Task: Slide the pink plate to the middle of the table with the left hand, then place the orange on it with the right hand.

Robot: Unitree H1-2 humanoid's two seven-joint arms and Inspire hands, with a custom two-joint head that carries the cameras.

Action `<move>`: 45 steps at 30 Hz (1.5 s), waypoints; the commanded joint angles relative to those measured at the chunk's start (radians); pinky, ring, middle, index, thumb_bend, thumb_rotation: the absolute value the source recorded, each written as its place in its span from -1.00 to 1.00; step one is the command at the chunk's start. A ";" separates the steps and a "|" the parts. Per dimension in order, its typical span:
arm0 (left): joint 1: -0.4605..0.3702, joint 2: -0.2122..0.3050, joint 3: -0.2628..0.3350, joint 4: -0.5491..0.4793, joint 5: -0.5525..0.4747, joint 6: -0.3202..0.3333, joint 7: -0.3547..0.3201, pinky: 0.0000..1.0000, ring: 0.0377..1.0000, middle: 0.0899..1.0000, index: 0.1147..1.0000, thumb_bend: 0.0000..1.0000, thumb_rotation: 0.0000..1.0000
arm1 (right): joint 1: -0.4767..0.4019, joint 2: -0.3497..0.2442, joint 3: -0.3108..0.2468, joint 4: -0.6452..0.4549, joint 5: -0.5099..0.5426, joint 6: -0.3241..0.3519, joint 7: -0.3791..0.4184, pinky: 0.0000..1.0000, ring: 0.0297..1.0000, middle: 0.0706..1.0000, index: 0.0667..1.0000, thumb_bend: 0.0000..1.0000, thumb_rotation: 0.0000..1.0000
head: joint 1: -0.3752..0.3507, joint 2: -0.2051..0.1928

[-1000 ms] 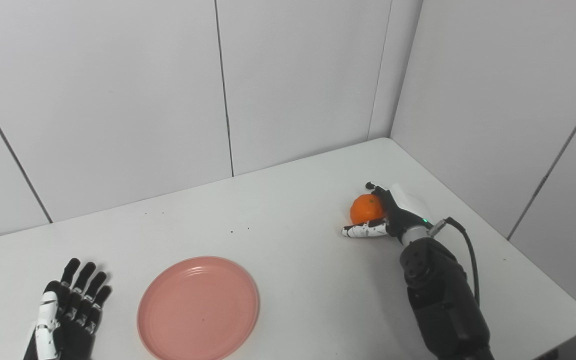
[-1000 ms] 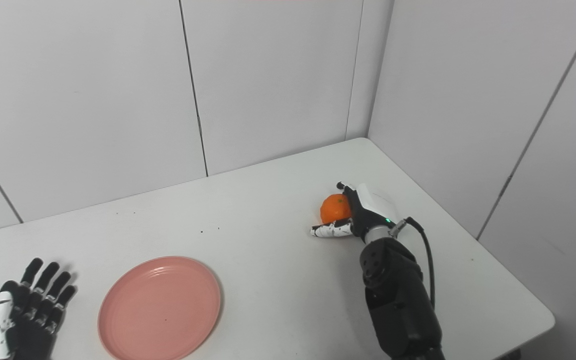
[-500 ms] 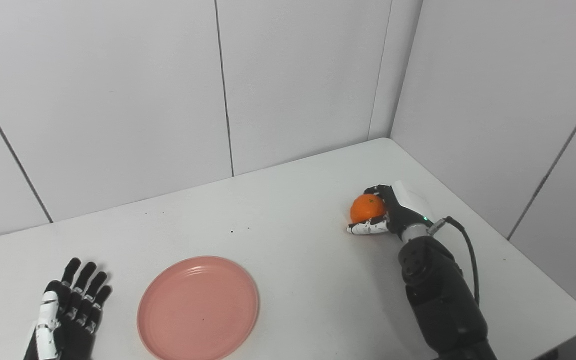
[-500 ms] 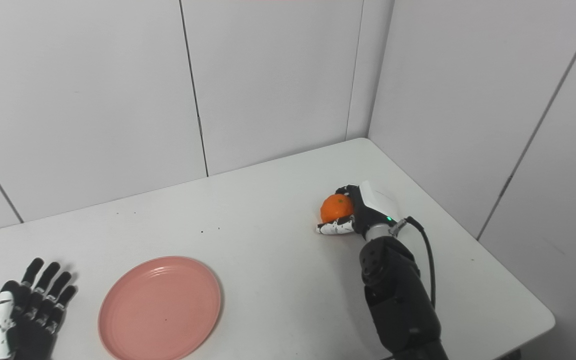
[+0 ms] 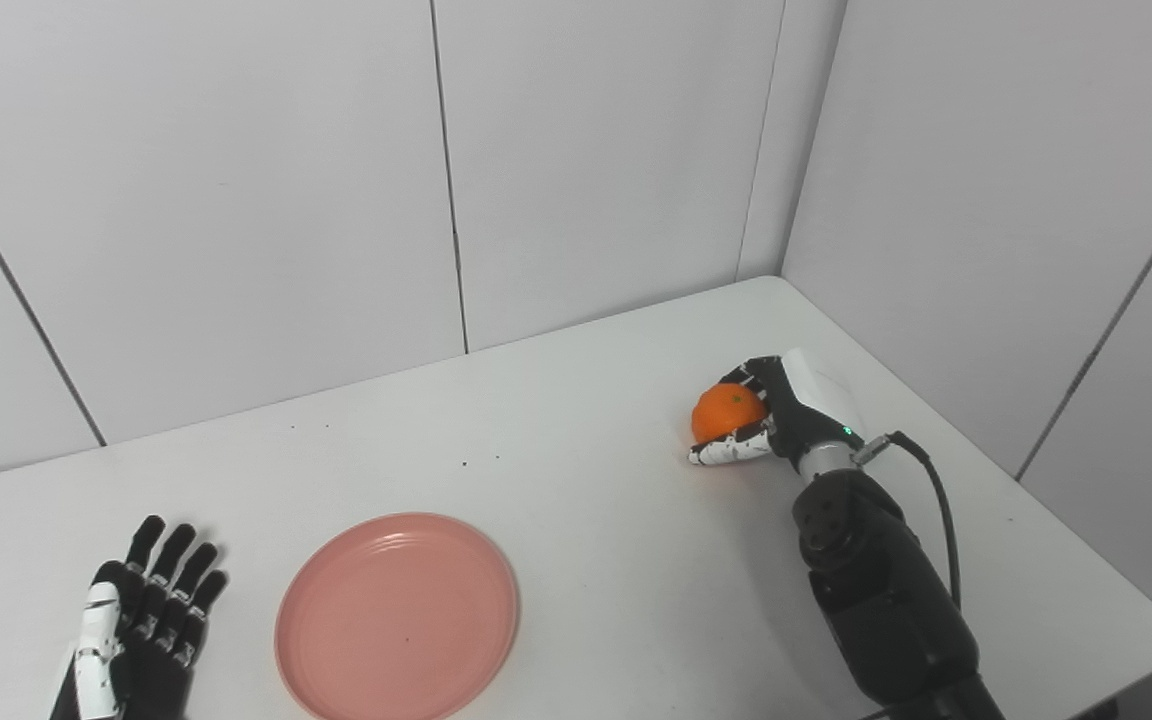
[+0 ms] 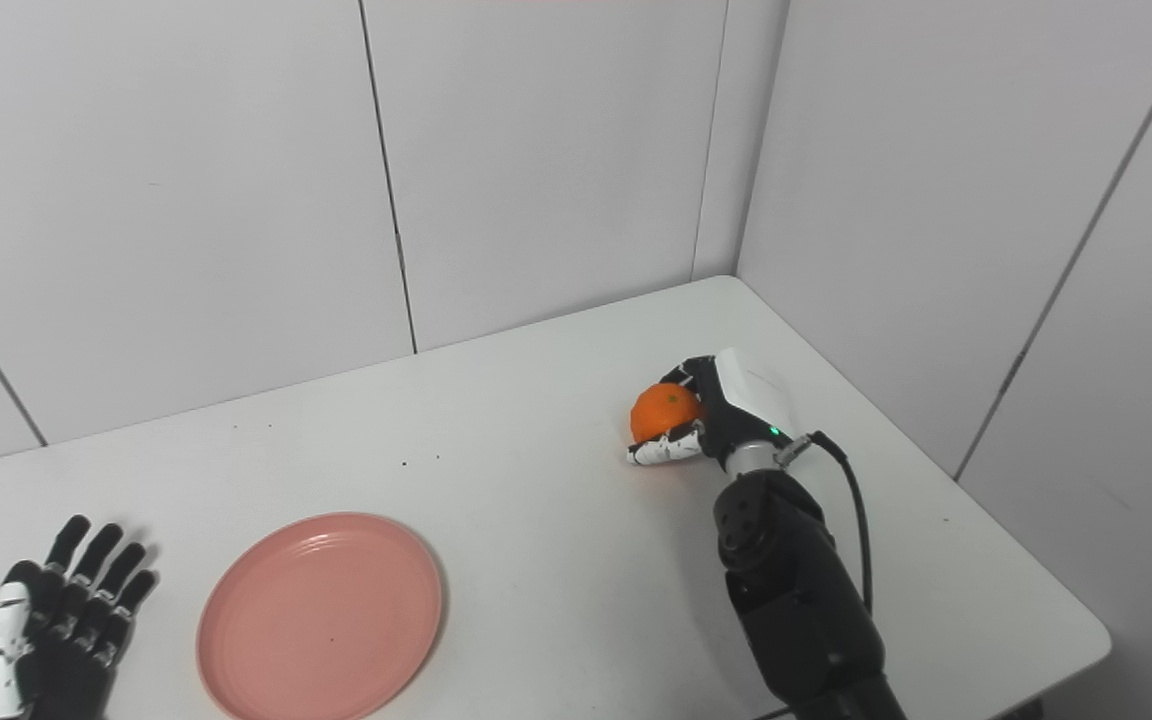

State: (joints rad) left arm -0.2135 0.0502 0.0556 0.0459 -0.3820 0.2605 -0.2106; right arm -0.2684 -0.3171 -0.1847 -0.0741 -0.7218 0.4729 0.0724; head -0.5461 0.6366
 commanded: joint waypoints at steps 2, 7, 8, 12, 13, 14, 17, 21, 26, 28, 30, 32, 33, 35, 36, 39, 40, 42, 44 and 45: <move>0.032 -0.010 -0.012 0.003 0.023 0.042 0.025 0.89 0.88 0.91 0.89 -0.28 1.00 | -0.022 -0.031 0.001 -0.084 0.001 -0.007 -0.023 -0.21 -0.10 -0.06 -0.10 0.02 -0.73 | 0.012 0.003; 0.037 -0.019 -0.020 -0.007 0.035 0.040 0.029 0.90 0.88 0.91 0.90 -0.28 1.00 | -0.028 -0.020 0.011 -0.182 -0.010 -0.004 0.012 -0.22 -0.11 -0.07 -0.10 0.02 -0.73 | 0.054 0.010; 0.038 -0.021 -0.022 -0.009 0.038 0.039 0.031 0.90 0.87 0.91 0.89 -0.29 1.00 | -0.028 -0.021 0.018 -0.199 -0.008 -0.005 0.015 -0.23 -0.11 -0.07 -0.10 0.02 -0.73 | 0.063 0.010; 0.047 -0.040 -0.039 -0.027 0.069 0.041 0.054 0.87 0.86 0.89 0.88 -0.27 1.00 | -0.030 -0.028 0.038 -0.262 -0.031 -0.004 0.055 -0.21 -0.09 -0.06 -0.10 0.02 -0.73 | 0.141 0.015; 0.049 -0.044 -0.045 -0.032 0.078 0.039 0.059 0.88 0.87 0.89 0.88 -0.27 1.00 | -0.032 -0.029 0.043 -0.275 -0.032 -0.004 0.065 -0.20 -0.08 -0.04 -0.10 0.02 -0.73 | 0.150 0.017; 0.052 -0.050 -0.050 -0.036 0.084 0.038 0.064 0.89 0.88 0.89 0.88 -0.26 1.00 | -0.034 -0.033 0.048 -0.283 -0.027 -0.005 0.069 -0.19 -0.07 -0.04 -0.10 0.02 -0.73 | 0.167 0.023; 0.057 -0.062 -0.064 -0.050 0.107 0.036 0.077 0.87 0.86 0.88 0.87 -0.26 1.00 | -0.038 -0.043 0.062 -0.285 -0.012 -0.022 0.062 -0.21 -0.08 -0.05 -0.10 0.02 -0.73 | 0.210 0.036; 0.060 -0.081 -0.080 -0.070 0.133 0.044 0.092 0.85 0.85 0.87 0.85 -0.25 1.00 | -0.049 -0.039 0.094 -0.297 -0.018 -0.011 0.080 -0.24 -0.11 -0.06 -0.10 0.02 -0.73 | 0.282 0.052; 0.059 -0.098 -0.098 -0.073 0.159 0.038 0.108 0.84 0.85 0.87 0.87 -0.22 1.00 | -0.058 -0.010 0.148 -0.322 -0.031 -0.007 0.101 -0.22 -0.09 -0.05 -0.10 0.02 -0.74 | 0.343 0.066; 0.061 -0.106 -0.104 -0.075 0.166 0.036 0.111 0.84 0.85 0.87 0.87 -0.22 1.00 | -0.061 -0.002 0.173 -0.330 -0.033 -0.011 0.107 -0.21 -0.09 -0.04 -0.10 0.02 -0.74 | 0.376 0.072; 0.061 -0.112 -0.108 -0.078 0.170 0.038 0.113 0.83 0.85 0.87 0.87 -0.22 1.00 | -0.063 0.001 0.193 -0.333 -0.028 -0.022 0.108 -0.21 -0.09 -0.04 -0.10 0.02 -0.74 | 0.393 0.073; 0.060 -0.118 -0.114 -0.079 0.181 0.042 0.118 0.82 0.84 0.87 0.86 -0.22 1.00 | -0.071 0.003 0.216 -0.327 -0.018 -0.039 0.106 -0.23 -0.10 -0.04 -0.10 0.02 -0.74 | 0.420 0.072; 0.059 -0.122 -0.118 -0.079 0.188 0.043 0.121 0.82 0.84 0.86 0.86 -0.22 1.00 | -0.074 0.005 0.231 -0.328 -0.015 -0.048 0.107 -0.23 -0.10 -0.05 -0.10 0.02 -0.74 | 0.442 0.070; 0.059 -0.129 -0.123 -0.079 0.197 0.046 0.129 0.81 0.84 0.86 0.85 -0.22 1.00 | -0.079 0.011 0.257 -0.331 -0.016 -0.056 0.109 -0.24 -0.12 -0.05 -0.10 0.02 -0.74 | 0.460 0.067; 0.059 -0.132 -0.125 -0.080 0.199 0.047 0.133 0.79 0.83 0.85 0.84 -0.22 1.00 | -0.081 0.014 0.268 -0.333 -0.018 -0.056 0.110 -0.25 -0.13 -0.06 -0.10 0.02 -0.74 | 0.460 0.067; 0.061 -0.142 -0.130 -0.083 0.207 0.051 0.138 0.79 0.84 0.85 0.83 -0.22 1.00 | -0.087 0.047 0.309 -0.342 -0.030 -0.042 0.111 -0.27 -0.13 -0.05 -0.10 0.03 -0.74 | 0.489 0.065; 0.061 -0.145 -0.133 -0.085 0.210 0.053 0.140 0.79 0.84 0.85 0.83 -0.22 1.00 | -0.089 0.057 0.319 -0.344 -0.032 -0.039 0.112 -0.27 -0.13 -0.04 -0.10 0.03 -0.74 | 0.501 0.066; 0.060 -0.150 -0.136 -0.088 0.215 0.058 0.146 0.80 0.84 0.85 0.83 -0.23 1.00 | -0.093 0.075 0.344 -0.343 -0.035 -0.040 0.118 -0.28 -0.14 -0.04 -0.10 0.03 -0.75 | 0.519 0.067; 0.059 -0.156 -0.139 -0.089 0.220 0.061 0.149 0.79 0.83 0.85 0.82 -0.24 1.00 | -0.096 0.092 0.366 -0.339 -0.040 -0.036 0.125 -0.29 -0.15 -0.05 -0.10 0.03 -0.75 | 0.532 0.066; 0.060 -0.159 -0.141 -0.089 0.222 0.063 0.150 0.79 0.83 0.85 0.82 -0.24 1.00 | -0.098 0.100 0.378 -0.336 -0.045 -0.034 0.128 -0.29 -0.15 -0.04 -0.10 0.03 -0.75 | 0.532 0.066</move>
State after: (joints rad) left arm -0.1659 -0.0961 -0.0826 -0.0426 -0.1689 0.2848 -0.0756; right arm -0.3190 -0.2211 0.1905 -0.3760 -0.7484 0.4587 0.2061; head -0.0138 0.7026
